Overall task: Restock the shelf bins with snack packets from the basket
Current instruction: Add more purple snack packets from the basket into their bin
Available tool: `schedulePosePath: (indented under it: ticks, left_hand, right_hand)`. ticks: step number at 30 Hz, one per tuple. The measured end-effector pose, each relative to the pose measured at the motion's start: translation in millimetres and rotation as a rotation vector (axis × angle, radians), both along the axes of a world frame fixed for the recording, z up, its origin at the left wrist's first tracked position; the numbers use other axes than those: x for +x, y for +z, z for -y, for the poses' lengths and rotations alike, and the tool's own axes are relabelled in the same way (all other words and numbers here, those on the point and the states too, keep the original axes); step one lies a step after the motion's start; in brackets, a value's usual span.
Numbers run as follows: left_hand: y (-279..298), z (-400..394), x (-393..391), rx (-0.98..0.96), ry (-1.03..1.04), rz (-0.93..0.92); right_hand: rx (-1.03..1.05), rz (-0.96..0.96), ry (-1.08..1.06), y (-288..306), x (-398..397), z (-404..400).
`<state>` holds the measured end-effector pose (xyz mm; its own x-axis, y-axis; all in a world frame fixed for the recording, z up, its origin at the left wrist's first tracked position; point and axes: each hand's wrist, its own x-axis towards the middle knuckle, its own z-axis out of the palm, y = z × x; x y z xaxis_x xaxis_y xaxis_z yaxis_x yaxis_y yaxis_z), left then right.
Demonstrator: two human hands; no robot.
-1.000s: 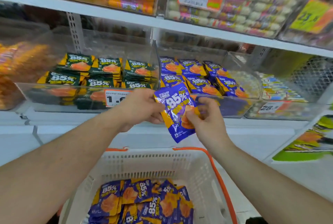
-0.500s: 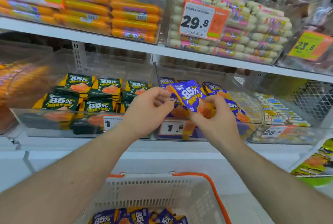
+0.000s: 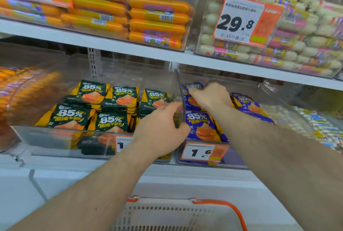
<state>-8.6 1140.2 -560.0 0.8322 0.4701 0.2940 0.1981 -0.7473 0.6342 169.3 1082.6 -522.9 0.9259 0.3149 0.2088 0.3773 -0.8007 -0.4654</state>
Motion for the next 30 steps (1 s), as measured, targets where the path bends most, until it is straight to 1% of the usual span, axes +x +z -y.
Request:
schedulePosePath:
  ticks: [4,8,10,12,14,18,21,23,25,26,29,30]
  left_hand:
    - [-2,-1,4,-0.007,0.035,-0.008]
    - [-4,-1,6,-0.007,0.053,-0.012]
    - [-4,-1,7,-0.012,0.056,-0.007]
    - [-4,-1,6,-0.022,0.054,-0.007]
    - [-5,-2,6,-0.031,0.052,-0.010]
    - [-6,-3,7,-0.036,0.052,-0.002]
    - [-3,-3,7,-0.045,0.037,0.007]
    - [-3,-4,7,-0.065,0.028,0.032]
    - [-5,-4,4,-0.068,0.025,0.106]
    - [-6,-2,2,-0.018,0.021,0.186]
    - [-8,8,-8,0.289,-0.057,0.526]
    - [-10,15,-10,0.335,-0.107,0.581]
  right_hand:
    - [-0.054,-0.083,0.052,-8,12,-18]
    - [0.015,-0.202,0.079,-11,17,-22]
    - [-0.045,-0.223,0.121,-11,18,-20]
    - [-0.146,-0.225,0.175,-9,17,-17]
    - [-0.189,-0.198,0.201,-11,18,-15]
    - [-0.136,-0.155,0.172,-20,20,-12]
    - [-0.184,-0.155,0.168,-18,19,-10]
    - [-0.174,-0.166,0.191,-13,18,-5]
    - [-0.093,-0.151,0.208,-7,16,2]
    - [-0.038,-0.127,0.205,-6,15,6]
    - [0.163,0.040,0.204,-3,-1,23]
    - [0.234,0.134,0.227,-3,-11,31]
